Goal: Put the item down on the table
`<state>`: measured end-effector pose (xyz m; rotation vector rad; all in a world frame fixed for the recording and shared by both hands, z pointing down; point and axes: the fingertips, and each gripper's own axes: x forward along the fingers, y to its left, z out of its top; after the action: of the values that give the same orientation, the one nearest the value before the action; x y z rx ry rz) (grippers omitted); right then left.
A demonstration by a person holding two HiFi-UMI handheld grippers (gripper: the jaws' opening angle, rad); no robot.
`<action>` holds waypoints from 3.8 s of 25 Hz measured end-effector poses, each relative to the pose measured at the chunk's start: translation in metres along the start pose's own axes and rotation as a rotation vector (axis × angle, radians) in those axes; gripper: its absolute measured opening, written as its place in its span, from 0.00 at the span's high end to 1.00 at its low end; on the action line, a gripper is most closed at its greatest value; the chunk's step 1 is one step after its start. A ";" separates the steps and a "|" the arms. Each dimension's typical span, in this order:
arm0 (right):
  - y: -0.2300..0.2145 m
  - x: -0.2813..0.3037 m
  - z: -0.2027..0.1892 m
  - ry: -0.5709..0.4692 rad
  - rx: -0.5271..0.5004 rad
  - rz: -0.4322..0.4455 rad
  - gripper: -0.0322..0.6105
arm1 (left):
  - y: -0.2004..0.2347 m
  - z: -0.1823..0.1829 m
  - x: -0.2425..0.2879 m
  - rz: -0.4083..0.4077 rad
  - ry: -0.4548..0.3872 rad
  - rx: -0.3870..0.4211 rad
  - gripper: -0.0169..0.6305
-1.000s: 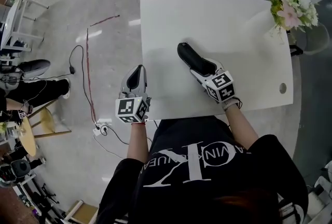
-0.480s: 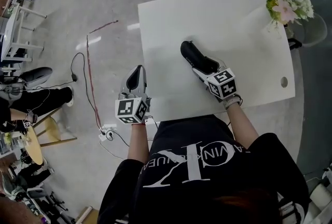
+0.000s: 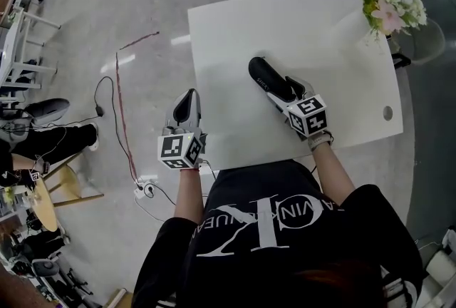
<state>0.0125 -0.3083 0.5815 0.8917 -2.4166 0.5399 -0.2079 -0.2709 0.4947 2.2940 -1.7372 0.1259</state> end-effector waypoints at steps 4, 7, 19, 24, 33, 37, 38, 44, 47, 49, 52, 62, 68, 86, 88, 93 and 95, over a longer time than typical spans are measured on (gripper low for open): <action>-0.005 -0.002 0.005 -0.014 0.007 -0.010 0.50 | 0.000 0.002 0.004 -0.006 -0.005 -0.004 0.96; -0.007 -0.004 0.009 -0.025 0.012 -0.016 0.50 | -0.001 0.004 0.007 -0.013 -0.009 -0.004 0.96; -0.011 -0.016 0.022 -0.078 0.021 -0.043 0.50 | -0.004 0.010 0.011 -0.036 -0.028 -0.007 0.96; -0.017 -0.029 0.034 -0.136 0.016 -0.070 0.50 | -0.007 0.013 0.015 -0.047 -0.038 -0.004 0.96; -0.021 -0.061 0.065 -0.250 -0.078 -0.149 0.89 | -0.006 0.027 0.018 -0.062 -0.063 0.029 0.96; -0.026 -0.077 0.077 -0.305 -0.107 -0.181 0.91 | -0.001 0.030 0.016 -0.055 -0.068 0.036 0.96; -0.027 -0.081 0.081 -0.320 -0.112 -0.187 0.91 | 0.000 0.032 0.015 -0.052 -0.072 0.037 0.96; -0.031 -0.102 0.106 -0.389 -0.131 -0.208 0.91 | 0.007 0.052 0.011 -0.040 -0.117 0.057 0.96; -0.031 -0.108 0.116 -0.414 -0.143 -0.210 0.91 | 0.009 0.061 0.009 -0.033 -0.136 0.060 0.96; -0.031 -0.113 0.122 -0.433 -0.148 -0.212 0.91 | 0.009 0.067 0.009 -0.030 -0.147 0.063 0.96; -0.034 -0.120 0.130 -0.452 -0.160 -0.218 0.91 | 0.009 0.075 0.010 -0.026 -0.164 0.068 0.96; -0.032 -0.139 0.157 -0.536 -0.190 -0.228 0.91 | 0.007 0.107 0.008 -0.027 -0.228 0.073 0.96; -0.031 -0.145 0.170 -0.583 -0.188 -0.225 0.91 | 0.006 0.120 0.006 -0.023 -0.259 0.079 0.96; -0.030 -0.147 0.177 -0.611 -0.193 -0.222 0.91 | 0.006 0.123 0.010 -0.023 -0.266 0.075 0.96; -0.030 -0.147 0.176 -0.610 -0.191 -0.223 0.91 | 0.006 0.122 0.010 -0.023 -0.264 0.073 0.96; -0.031 -0.145 0.172 -0.606 -0.180 -0.222 0.91 | 0.005 0.119 0.012 -0.025 -0.259 0.066 0.96; -0.031 -0.145 0.170 -0.603 -0.176 -0.221 0.91 | 0.004 0.117 0.012 -0.028 -0.255 0.066 0.96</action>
<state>0.0754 -0.3484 0.3686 1.3711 -2.7703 -0.0416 -0.2184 -0.3136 0.3851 2.4723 -1.8422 -0.1225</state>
